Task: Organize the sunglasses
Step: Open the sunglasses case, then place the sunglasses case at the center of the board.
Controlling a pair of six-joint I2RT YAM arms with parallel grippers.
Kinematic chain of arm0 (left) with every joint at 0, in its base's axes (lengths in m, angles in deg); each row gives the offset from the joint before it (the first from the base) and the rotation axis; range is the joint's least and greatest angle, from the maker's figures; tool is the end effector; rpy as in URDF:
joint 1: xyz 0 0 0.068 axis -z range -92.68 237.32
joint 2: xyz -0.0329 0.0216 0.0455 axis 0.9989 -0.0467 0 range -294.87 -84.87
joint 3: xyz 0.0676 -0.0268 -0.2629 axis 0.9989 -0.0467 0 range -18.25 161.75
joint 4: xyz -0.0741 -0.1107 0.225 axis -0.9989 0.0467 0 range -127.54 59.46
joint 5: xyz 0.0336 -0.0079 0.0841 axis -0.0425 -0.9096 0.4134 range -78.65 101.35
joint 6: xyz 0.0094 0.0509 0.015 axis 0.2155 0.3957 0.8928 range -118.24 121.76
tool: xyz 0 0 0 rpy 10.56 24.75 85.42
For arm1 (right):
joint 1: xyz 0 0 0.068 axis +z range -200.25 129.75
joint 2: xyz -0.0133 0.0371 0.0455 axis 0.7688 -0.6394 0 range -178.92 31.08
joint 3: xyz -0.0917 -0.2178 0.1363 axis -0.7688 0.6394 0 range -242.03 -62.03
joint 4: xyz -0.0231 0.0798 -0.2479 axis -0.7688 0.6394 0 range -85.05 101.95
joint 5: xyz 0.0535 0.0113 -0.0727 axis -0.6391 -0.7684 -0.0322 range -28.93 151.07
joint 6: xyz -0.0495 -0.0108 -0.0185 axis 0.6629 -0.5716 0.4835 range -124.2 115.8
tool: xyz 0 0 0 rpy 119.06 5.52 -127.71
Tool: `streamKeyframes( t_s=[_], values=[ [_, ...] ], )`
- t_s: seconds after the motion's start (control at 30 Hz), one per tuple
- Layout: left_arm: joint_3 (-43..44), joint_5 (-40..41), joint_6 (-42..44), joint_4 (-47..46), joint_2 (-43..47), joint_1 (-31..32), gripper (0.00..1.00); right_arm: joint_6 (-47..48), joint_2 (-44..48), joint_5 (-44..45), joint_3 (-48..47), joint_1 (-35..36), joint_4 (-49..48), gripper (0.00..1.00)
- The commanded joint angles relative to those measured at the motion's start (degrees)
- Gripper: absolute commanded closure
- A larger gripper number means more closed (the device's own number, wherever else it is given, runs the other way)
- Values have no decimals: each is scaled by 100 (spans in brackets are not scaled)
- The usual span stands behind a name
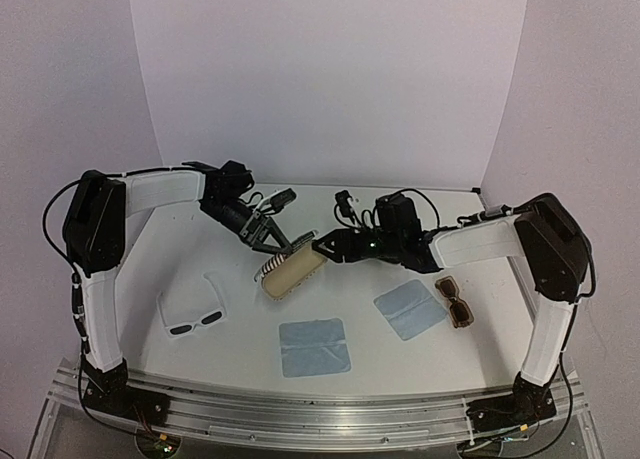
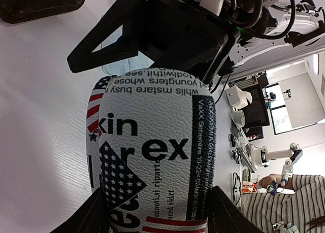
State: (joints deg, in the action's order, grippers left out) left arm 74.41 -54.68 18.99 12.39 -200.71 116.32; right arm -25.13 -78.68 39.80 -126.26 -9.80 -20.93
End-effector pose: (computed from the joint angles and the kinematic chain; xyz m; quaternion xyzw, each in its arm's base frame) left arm 0.3426 -0.2270 0.2252 0.3992 0.7314 -0.5488 0.0673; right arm 0.3147 0.2854 0.1931 -0.2410 0.7737 0.4187 0.4099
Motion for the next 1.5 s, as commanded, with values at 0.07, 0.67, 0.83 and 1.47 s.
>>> streamKeyframes(
  t_s=[0.07,0.67,0.83,1.47],
  values=[
    [262,-339,145,-65,-44,28,100,14,-83,-324,-86,24,-133,58],
    [325,-633,314,135,-163,19,100,-165,-200,-484,-161,25,-144,80],
    [529,-561,676,519,-356,-21,75,-276,-106,-629,-80,24,-151,91],
    [1298,345,1426,372,-393,-459,2,-2245,-204,-153,37,2,73,100]
  ],
)
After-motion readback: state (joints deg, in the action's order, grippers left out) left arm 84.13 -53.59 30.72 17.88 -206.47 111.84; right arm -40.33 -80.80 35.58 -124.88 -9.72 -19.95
